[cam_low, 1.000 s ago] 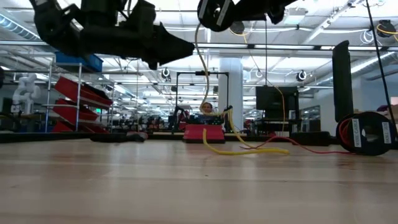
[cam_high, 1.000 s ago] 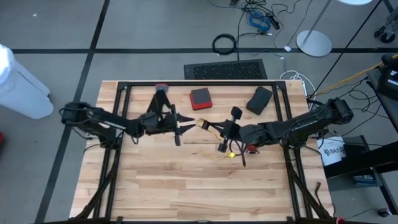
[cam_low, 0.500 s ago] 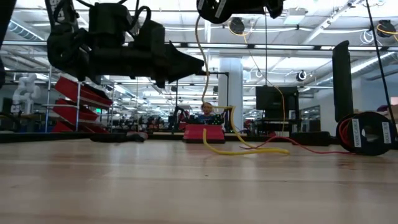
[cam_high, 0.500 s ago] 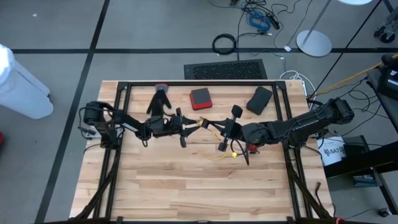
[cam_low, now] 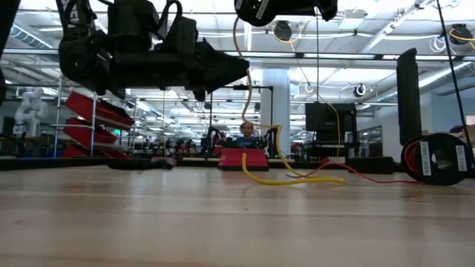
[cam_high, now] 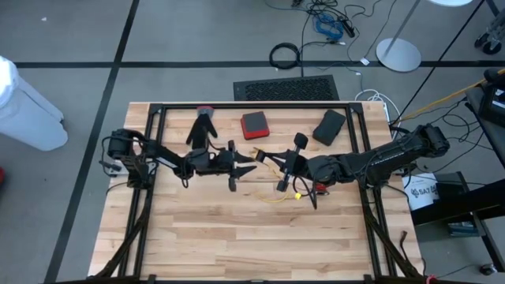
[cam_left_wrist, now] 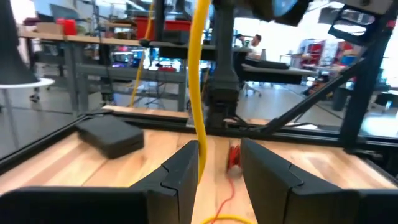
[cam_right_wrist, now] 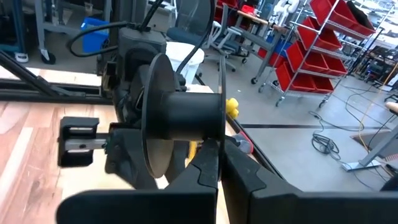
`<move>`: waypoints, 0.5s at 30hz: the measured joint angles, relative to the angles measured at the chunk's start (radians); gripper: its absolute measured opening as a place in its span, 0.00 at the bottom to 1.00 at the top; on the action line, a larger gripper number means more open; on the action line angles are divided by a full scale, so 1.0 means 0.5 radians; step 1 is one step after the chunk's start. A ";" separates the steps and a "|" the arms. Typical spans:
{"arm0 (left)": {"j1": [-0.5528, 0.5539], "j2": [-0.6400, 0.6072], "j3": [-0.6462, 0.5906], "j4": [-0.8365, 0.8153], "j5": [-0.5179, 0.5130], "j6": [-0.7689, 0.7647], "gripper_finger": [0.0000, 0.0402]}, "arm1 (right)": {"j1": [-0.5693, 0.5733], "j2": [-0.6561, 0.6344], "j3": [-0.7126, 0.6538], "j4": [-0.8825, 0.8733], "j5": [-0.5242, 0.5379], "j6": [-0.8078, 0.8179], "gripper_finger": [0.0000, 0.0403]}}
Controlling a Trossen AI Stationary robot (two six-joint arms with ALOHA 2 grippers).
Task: Coil cords
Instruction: Coil the yellow wire onto the spool
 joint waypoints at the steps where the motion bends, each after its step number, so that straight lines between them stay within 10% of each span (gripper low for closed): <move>1: -0.006 0.003 0.018 -0.017 -0.016 0.000 0.32 | 0.001 0.000 0.000 0.016 0.000 0.002 0.00; 15: -0.007 0.006 0.170 -0.312 -0.382 -0.017 0.31 | 0.001 0.001 -0.001 0.097 0.111 0.010 0.00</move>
